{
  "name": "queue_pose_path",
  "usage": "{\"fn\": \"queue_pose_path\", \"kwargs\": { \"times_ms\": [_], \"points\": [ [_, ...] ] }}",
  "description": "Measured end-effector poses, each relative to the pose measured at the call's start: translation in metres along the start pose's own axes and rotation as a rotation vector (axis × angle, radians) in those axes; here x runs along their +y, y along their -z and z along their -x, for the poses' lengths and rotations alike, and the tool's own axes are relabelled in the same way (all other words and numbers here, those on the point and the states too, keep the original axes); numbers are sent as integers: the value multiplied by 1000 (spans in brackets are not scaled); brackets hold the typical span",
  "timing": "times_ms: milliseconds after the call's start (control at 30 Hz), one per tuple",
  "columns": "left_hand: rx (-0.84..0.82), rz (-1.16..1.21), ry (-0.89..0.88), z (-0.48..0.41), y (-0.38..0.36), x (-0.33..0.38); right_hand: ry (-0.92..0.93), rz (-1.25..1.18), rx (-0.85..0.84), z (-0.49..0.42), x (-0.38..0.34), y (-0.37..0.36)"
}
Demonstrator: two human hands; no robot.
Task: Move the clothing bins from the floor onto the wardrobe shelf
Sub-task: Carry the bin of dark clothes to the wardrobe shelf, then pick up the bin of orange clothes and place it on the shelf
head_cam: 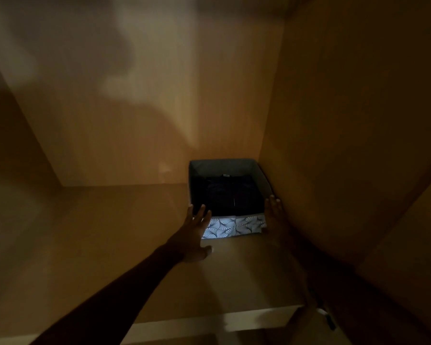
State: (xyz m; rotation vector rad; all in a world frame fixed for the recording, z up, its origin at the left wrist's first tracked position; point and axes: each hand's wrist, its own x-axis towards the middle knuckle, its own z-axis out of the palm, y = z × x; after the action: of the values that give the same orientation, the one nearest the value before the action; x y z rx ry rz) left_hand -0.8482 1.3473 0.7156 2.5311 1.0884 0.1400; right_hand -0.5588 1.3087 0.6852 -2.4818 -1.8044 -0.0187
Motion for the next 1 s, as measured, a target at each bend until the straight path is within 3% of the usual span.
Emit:
{"fn": "queue_pose_path", "kwargs": {
  "times_ms": [67, 233, 367, 500, 733, 1000],
  "points": [
    [19, 4, 0, 2, -2, -1, 41, -9, -107, 16, -8, 20],
    [298, 128, -6, 27, -13, -9, 80, -38, -79, 45, -31, 29],
    [459, 318, 136, 71, -23, -12, 223, -378, 80, 95, -57, 26],
    [539, 485, 244, 132, -41, -20, 177, -693, 89, 147, -102, 9],
    [599, 735, 505, 268, -95, -35, 356, -989, -154, 207, -182, -31],
    [846, 797, 994, 416, -157, 11, 656, -882, -687, 277, -266, -71]
  ]
}}
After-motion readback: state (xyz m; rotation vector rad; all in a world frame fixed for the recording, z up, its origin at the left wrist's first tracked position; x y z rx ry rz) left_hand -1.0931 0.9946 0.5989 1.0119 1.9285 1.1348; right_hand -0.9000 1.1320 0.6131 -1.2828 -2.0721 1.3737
